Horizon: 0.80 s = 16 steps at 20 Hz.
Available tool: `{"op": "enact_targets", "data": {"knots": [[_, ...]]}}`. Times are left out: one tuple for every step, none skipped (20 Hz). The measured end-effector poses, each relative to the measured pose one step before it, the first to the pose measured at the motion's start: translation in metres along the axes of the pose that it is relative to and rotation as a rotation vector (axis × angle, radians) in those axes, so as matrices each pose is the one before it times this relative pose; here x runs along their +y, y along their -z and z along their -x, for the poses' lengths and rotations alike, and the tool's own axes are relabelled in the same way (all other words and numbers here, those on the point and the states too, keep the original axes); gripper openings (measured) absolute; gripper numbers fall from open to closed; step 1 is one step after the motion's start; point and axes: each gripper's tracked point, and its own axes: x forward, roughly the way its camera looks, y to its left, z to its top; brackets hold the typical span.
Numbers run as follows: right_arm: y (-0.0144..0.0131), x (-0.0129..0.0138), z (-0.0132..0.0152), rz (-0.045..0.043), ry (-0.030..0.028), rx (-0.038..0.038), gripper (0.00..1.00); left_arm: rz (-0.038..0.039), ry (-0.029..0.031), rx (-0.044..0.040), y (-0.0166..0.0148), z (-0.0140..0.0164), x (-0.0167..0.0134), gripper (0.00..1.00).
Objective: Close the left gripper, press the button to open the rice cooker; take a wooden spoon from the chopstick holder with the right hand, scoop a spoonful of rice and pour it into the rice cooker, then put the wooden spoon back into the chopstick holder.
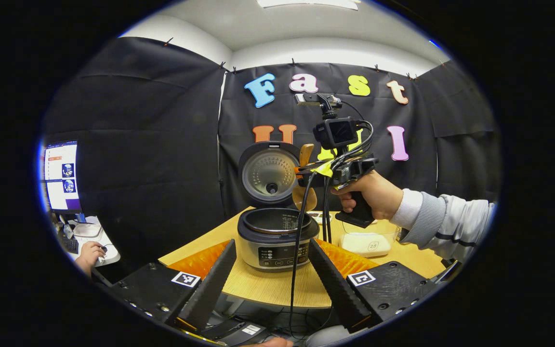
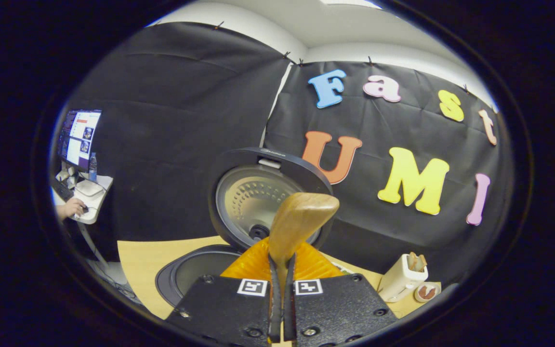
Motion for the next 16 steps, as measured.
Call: {"op": "enact_targets", "data": {"knots": [[-0.00012, -0.00173, 0.00079, -0.00775, 0.00185, 0.00051, 0.07, -0.00073, -0.00025, 0.00053, 0.00004, -0.00048, -0.00005, 0.96], [0.00002, -0.00077, 0.00017, -0.01062, 0.00611, 0.00264, 0.07, -0.00040, -0.00056, -0.00124, -0.00035, -0.00018, 0.00037, 0.96], [0.00078, -0.00365, 0.00159, -0.00985, 0.00618, 0.00195, 0.07, -0.00078, 0.00102, 0.00002, -0.00019, -0.00044, 0.00033, 0.96], [-0.00022, -0.00712, 0.00310, -0.01312, 0.00816, 0.00266, 0.07, -0.00026, -0.00096, 0.00026, 0.00030, 0.00023, 0.00079, 0.96], [-0.00037, -0.00562, 0.00278, -0.01197, 0.00454, 0.00337, 0.07, 0.00056, 0.00197, 0.00095, 0.00005, -0.00035, -0.00039, 0.96], [-0.00025, -0.00649, 0.00222, -0.01157, 0.00540, 0.00101, 0.07, 0.00008, 0.00430, 0.00093, 0.00053, 0.00042, -0.00067, 0.96], [-0.00079, -0.00866, 0.00379, -0.02212, 0.01309, -0.00150, 0.07, -0.00240, -0.00016, 0.00219, 0.00001, -0.00008, 0.00024, 0.96], [-0.00064, -0.00938, 0.00416, -0.02847, 0.01170, 0.00144, 0.07, -0.00456, -0.00447, -0.00117, -0.00075, 0.00085, 0.00084, 0.96], [-0.00105, -0.00795, 0.00420, -0.02553, 0.00666, 0.00140, 0.07, -0.00436, -0.00231, -0.00674, -0.00156, 0.00003, -0.00109, 0.96], [-0.00266, -0.01043, 0.00400, -0.02038, 0.00959, -0.00187, 0.07, -0.00106, 0.00178, -0.00568, -0.00110, -0.00016, -0.00192, 0.96], [-0.00315, -0.01204, 0.00459, -0.01442, 0.01501, -0.00150, 0.07, 0.00206, 0.00416, -0.00103, -0.00032, -0.00023, -0.00164, 0.96], [-0.00341, -0.01329, 0.00592, -0.01251, 0.01747, -0.00339, 0.08, 0.00108, 0.00559, -0.00225, -0.00093, 0.00048, -0.00231, 0.96], [-0.00477, -0.01238, 0.00587, -0.01186, 0.01413, -0.00677, 0.08, 0.00005, 0.00499, -0.00272, -0.00093, -0.00031, -0.00344, 0.96], [-0.00527, -0.01283, 0.00631, -0.01171, 0.01360, -0.00769, 0.08, 0.00042, 0.00595, -0.00331, -0.00153, 0.00025, -0.00819, 0.96], [-0.00518, -0.01277, 0.00587, -0.01042, 0.01452, -0.00695, 0.08, -0.00020, 0.00992, -0.00089, -0.00100, -0.00032, -0.00635, 0.96], [-0.00532, -0.01264, 0.00647, -0.00809, 0.01392, -0.00880, 0.08, -0.00052, 0.01091, -0.00138, -0.00278, -0.00121, -0.00682, 0.96]]}}
